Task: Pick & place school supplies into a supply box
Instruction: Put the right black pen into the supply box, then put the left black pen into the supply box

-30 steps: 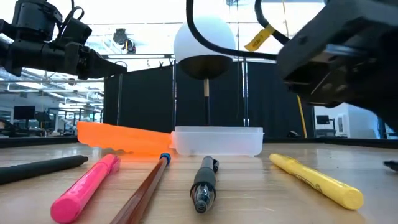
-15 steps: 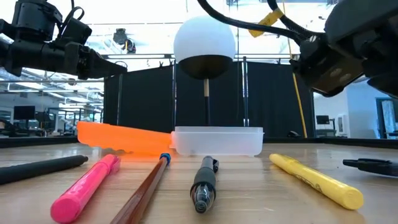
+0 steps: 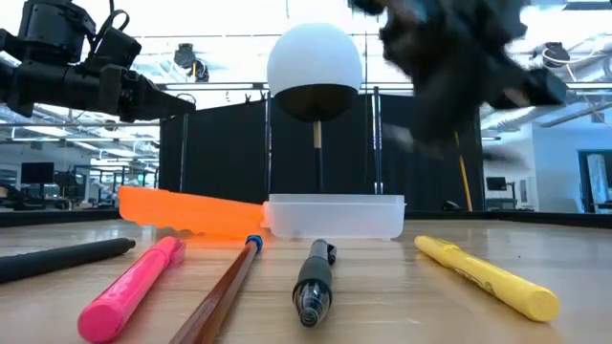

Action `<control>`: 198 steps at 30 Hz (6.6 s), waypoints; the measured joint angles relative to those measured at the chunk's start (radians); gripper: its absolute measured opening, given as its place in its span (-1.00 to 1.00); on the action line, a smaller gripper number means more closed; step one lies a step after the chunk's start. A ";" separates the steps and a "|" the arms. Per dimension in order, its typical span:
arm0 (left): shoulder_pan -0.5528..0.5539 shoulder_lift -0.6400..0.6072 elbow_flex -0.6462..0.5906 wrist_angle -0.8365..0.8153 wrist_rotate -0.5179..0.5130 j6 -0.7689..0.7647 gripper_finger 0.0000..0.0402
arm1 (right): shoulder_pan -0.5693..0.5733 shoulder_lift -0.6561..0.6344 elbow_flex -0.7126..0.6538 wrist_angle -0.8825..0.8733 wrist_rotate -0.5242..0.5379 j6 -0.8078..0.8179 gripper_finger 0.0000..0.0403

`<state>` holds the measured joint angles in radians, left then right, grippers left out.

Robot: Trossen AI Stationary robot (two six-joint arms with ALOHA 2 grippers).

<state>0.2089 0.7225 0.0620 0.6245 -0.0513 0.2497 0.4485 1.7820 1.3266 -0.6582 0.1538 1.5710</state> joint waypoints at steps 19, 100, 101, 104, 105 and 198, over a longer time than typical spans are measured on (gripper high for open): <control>0.000 0.000 0.000 0.014 0.000 0.000 -0.71 | -0.499 0.006 0.002 0.162 -0.209 -0.348 -0.89; -0.010 0.004 0.000 -0.149 -0.039 -0.255 -0.71 | -0.576 -0.751 -1.106 1.399 -0.303 -1.618 -1.00; -0.009 0.004 0.000 -0.147 -0.050 -0.272 -0.71 | -0.599 -0.778 -1.124 1.401 -0.326 -1.618 -1.00; -0.009 0.004 0.000 -0.143 -0.072 -0.305 -0.71 | -0.665 -0.852 -1.177 1.421 -0.397 -1.616 -1.00; -0.009 0.004 0.000 -0.143 -0.080 -0.306 -0.71 | -0.685 -0.870 -1.192 1.429 -0.417 -1.612 -1.00; -0.836 1.506 1.616 -1.663 0.075 -1.975 -0.23 | -0.749 -0.977 -1.311 1.627 -0.727 -1.665 -1.00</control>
<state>-0.6269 2.2287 1.6780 -1.0388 0.0236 -1.7255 -0.3000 0.8051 0.0154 0.9688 -0.5728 -0.0944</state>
